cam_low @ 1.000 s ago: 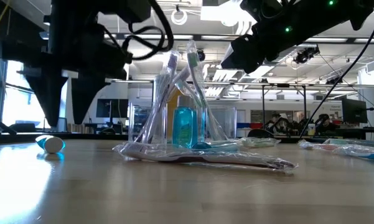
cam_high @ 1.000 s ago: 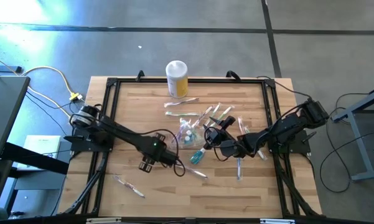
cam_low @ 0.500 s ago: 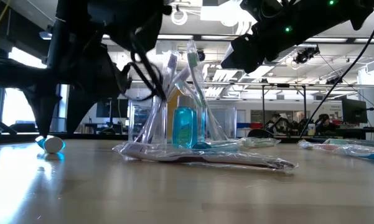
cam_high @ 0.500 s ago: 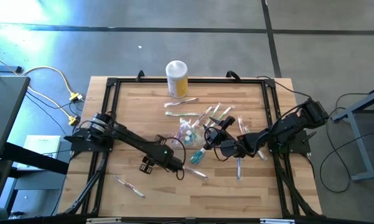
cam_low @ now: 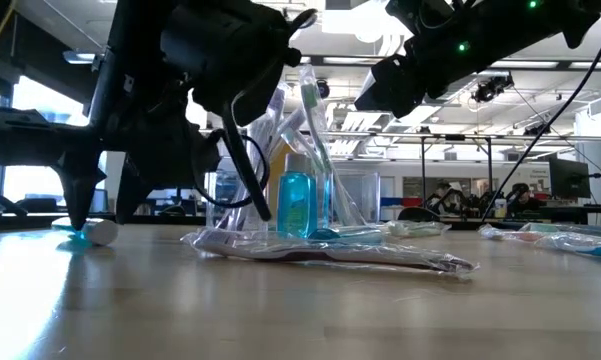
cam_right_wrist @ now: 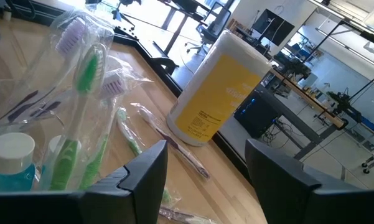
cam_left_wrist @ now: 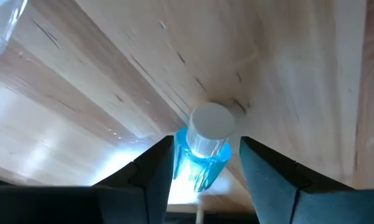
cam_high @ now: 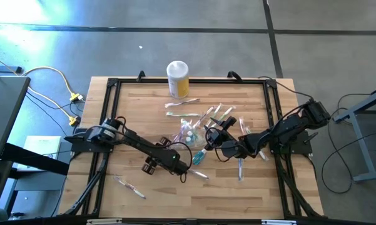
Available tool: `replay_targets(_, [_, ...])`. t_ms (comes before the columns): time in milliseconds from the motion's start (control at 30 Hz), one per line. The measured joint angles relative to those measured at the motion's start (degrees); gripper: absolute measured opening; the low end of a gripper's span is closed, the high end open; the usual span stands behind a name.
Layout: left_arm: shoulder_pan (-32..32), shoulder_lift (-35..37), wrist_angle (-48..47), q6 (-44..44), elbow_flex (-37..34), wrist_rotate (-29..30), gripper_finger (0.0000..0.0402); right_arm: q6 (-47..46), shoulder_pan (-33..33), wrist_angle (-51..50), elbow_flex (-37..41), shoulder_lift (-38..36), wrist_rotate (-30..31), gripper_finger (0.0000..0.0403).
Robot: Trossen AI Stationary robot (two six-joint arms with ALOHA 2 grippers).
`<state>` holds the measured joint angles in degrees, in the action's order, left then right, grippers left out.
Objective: Pick & Place toothbrushing station
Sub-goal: Put the mouthwash bottle into the transparent organizer
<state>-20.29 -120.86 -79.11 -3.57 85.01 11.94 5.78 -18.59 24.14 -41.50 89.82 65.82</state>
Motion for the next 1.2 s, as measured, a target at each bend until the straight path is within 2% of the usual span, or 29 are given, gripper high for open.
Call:
replay_targets(533, [0.0, -0.1, 3.3, -5.3, 0.1, -0.2, 0.0175, 0.0, 0.0, 0.0, 0.0, 0.0, 0.0, 0.0208])
replay_targets(1200, [0.0, -1.6, 2.6, -4.9, 0.2, -1.2, 0.0175, 0.0, 0.0, 0.0, 0.0, 0.0, 0.0, 0.0208])
